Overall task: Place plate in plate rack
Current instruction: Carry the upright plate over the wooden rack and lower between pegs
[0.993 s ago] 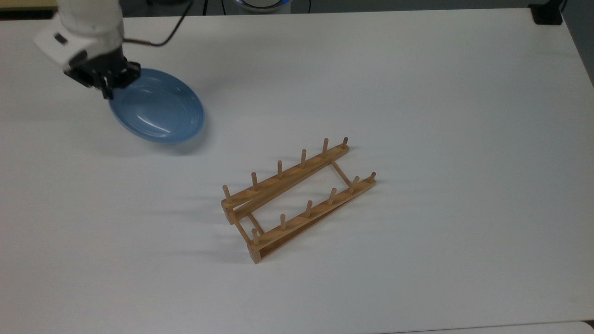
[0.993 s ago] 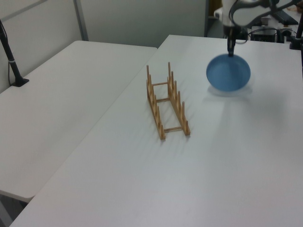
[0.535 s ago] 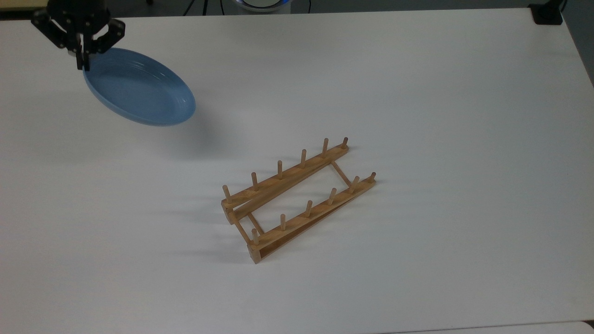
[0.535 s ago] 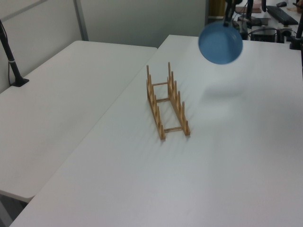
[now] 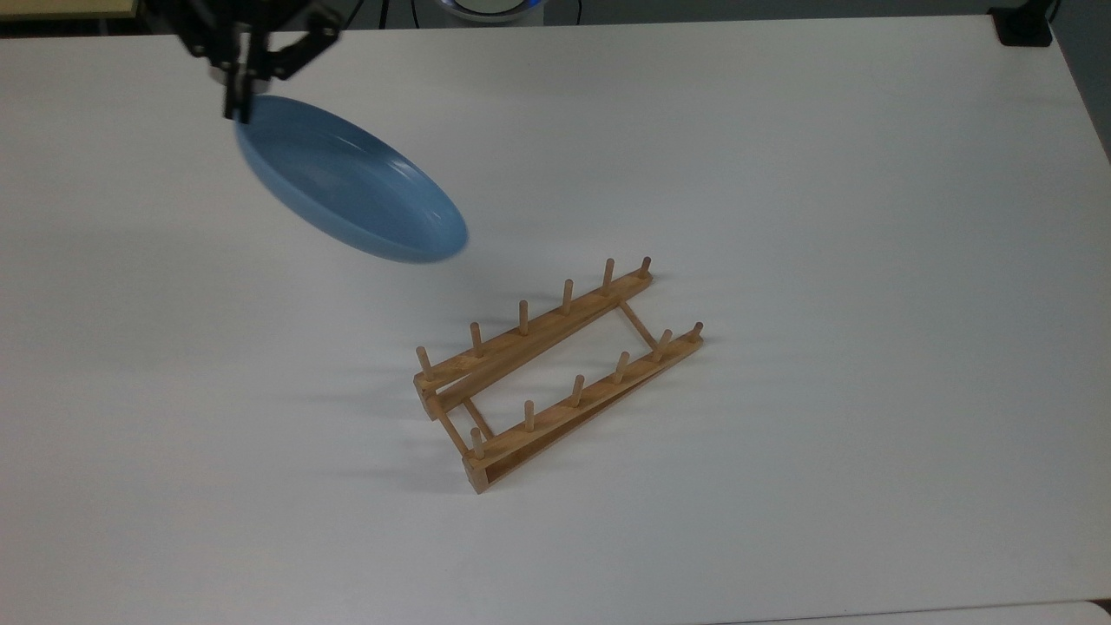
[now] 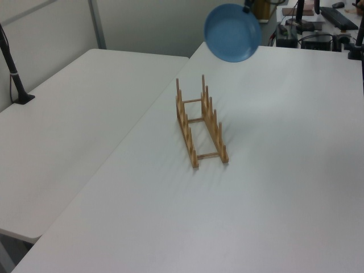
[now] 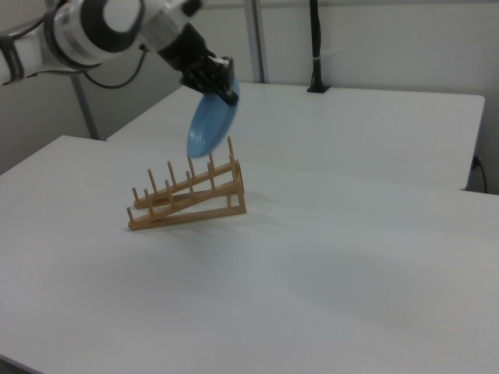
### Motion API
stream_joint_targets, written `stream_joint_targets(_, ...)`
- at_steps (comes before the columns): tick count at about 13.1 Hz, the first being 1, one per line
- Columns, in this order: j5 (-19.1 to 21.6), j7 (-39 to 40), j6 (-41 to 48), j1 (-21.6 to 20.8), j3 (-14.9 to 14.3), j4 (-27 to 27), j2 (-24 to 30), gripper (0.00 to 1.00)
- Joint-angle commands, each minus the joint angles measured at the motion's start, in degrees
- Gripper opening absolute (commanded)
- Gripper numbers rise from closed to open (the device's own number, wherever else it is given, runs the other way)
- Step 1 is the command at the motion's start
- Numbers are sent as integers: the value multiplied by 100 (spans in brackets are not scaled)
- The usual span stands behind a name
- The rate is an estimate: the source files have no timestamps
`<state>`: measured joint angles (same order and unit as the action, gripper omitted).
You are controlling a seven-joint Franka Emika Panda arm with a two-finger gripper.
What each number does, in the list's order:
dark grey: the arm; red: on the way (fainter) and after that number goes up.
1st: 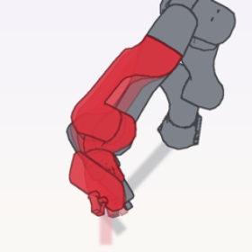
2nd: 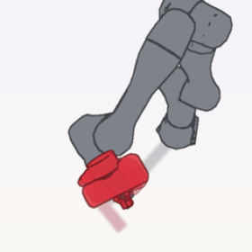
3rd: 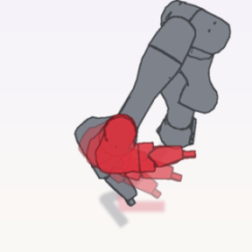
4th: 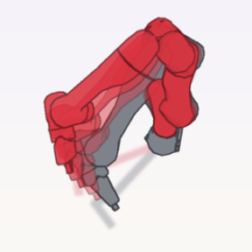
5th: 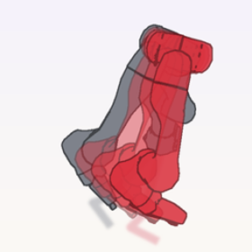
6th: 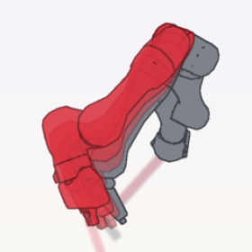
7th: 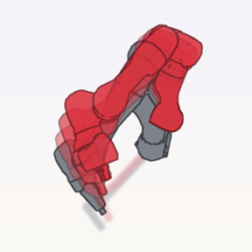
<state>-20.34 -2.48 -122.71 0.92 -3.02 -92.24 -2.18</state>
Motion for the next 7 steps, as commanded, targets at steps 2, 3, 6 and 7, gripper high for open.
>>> stream_joint_targets(2, -1925, -2637, -429, -846, 4, -22, -150, 0)
stream_joint_targets(3, -2530, -3435, -429, -978, 73, -39, -247, 0)
stream_joint_targets(6, -3377, -4538, -412, -1032, 328, -180, -449, 0)
stream_joint_targets(7, -3606, -4846, -411, -1050, 355, -215, -519, 0)
